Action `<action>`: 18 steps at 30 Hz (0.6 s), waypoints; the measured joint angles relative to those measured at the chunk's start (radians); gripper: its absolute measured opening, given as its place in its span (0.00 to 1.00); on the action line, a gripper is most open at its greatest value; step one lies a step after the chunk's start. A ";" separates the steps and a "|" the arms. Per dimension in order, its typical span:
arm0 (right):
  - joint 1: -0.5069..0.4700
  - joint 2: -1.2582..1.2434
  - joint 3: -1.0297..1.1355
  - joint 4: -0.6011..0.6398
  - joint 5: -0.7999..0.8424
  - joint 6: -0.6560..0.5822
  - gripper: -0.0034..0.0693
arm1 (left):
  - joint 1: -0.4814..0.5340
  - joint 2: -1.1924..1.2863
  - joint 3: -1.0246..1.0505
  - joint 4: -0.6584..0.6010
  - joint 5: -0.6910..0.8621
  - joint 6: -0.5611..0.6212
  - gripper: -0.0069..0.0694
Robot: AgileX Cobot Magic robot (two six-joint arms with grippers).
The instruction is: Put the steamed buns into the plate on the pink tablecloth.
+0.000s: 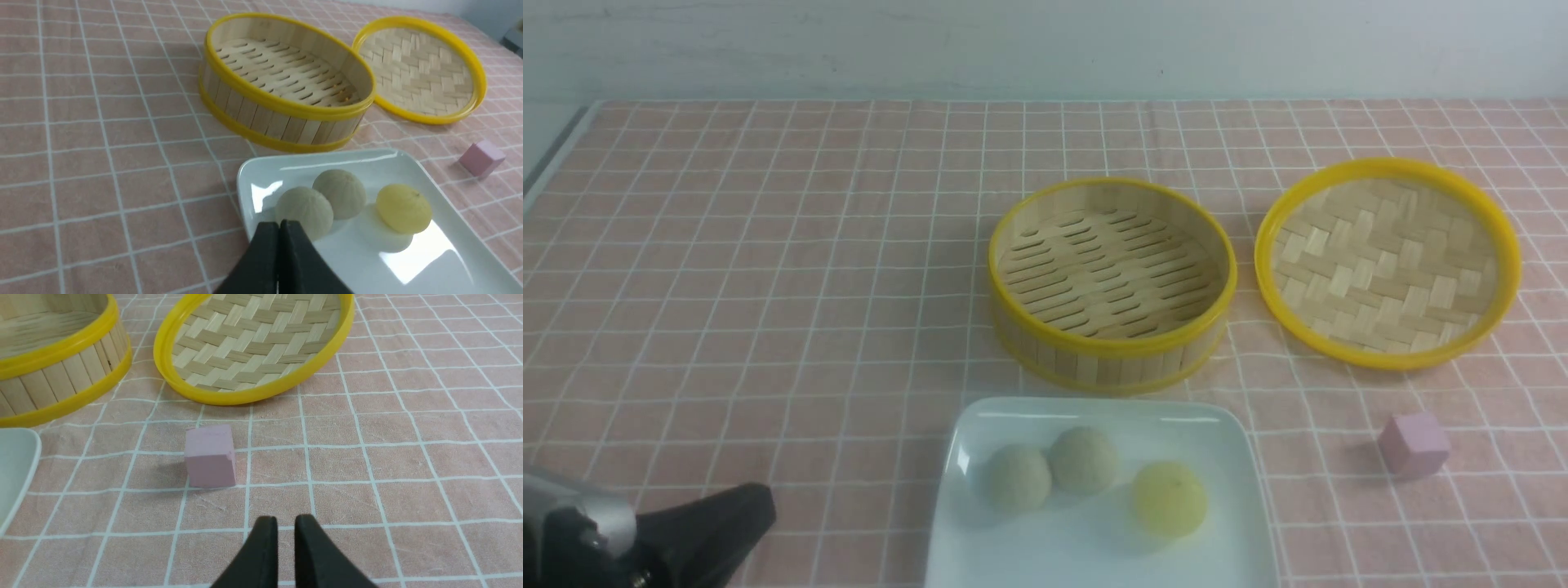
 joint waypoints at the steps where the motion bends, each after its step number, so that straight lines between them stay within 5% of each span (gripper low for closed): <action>1: 0.000 0.000 0.000 0.000 0.000 0.000 0.18 | 0.002 -0.001 0.007 0.004 -0.002 0.000 0.12; 8: 0.000 0.000 0.000 0.000 0.000 0.000 0.18 | 0.164 -0.042 0.046 0.042 -0.014 0.009 0.12; 18: 0.000 0.000 0.000 0.000 0.000 0.000 0.20 | 0.537 -0.339 0.187 0.085 0.059 0.019 0.13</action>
